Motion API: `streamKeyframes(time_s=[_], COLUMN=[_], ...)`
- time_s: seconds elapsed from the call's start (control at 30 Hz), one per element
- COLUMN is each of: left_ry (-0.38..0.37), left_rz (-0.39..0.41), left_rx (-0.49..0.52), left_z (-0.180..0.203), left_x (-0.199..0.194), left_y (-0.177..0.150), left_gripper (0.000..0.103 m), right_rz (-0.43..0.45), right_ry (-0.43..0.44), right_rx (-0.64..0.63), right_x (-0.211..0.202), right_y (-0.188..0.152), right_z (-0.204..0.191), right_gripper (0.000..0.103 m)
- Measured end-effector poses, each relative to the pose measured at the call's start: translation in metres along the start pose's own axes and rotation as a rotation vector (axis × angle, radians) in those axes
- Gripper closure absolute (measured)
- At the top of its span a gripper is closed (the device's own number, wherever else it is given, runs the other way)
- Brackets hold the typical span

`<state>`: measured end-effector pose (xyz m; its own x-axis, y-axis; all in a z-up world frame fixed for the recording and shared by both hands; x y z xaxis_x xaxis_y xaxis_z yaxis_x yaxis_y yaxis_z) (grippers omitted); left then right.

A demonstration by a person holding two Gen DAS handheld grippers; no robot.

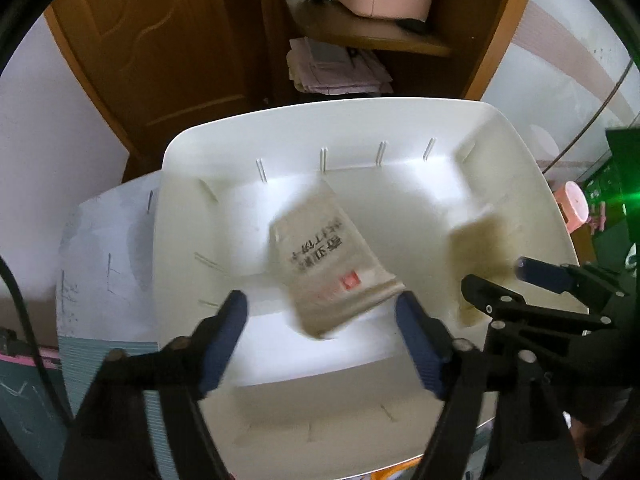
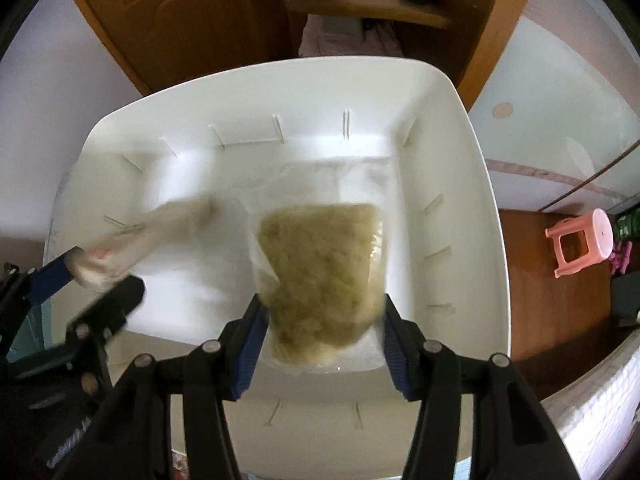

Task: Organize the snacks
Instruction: 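Carry both bags into the white tray and open both tools, then lift both tools back from the tray toward the snacks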

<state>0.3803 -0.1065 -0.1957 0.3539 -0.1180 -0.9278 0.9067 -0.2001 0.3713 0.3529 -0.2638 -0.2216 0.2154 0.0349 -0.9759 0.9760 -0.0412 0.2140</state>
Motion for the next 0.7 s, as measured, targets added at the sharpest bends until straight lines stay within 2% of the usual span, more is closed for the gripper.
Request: streamKeyframes(time_s=[0.13,0.17,0.4,0.47,0.7], left_ry=[-0.027,-0.026,0.002,0.003,0.023], left_rz=[0.005,0.010,0.093,0.121,0.184], left_rx=[-0.059,-0.066,-0.079,-0.079,-0.083], left_z=[-0.013,-0.015,-0.016,-0.014,-0.010], left_x=[-0.006,-0.010,-0.056,-0.073,-0.130], left_y=[-0.002,-0.004,-0.016,-0.022,-0.048], left_gripper=[0.009,0.008,0.008,0.008,0.007], right_rz=[0.027,0.035,0.123,0.172,0.237], right_ry=[0.022,0.028,0.067,0.076,0.096], right_rx=[0.067,0.076,0.081,0.081,0.058], right_x=[-0.006,-0.008,-0.041,-0.059,-0.107], right_y=[-0.007,-0.007,-0.018,-0.024,-0.046], right_z=[0.013,0.016,0.010,0.006,0.000], right_gripper=[0.020,0.019,0.019,0.019,0.019])
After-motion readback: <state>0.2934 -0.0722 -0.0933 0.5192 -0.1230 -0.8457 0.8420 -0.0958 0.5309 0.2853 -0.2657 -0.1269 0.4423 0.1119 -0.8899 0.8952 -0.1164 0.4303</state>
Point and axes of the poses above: each gripper's, at about its wrist camera, not at the fingertips, and x roughly the way its jaws point, z to its right, y to its top, the point moved 1 cm from there along x, roughly the way its jaws point
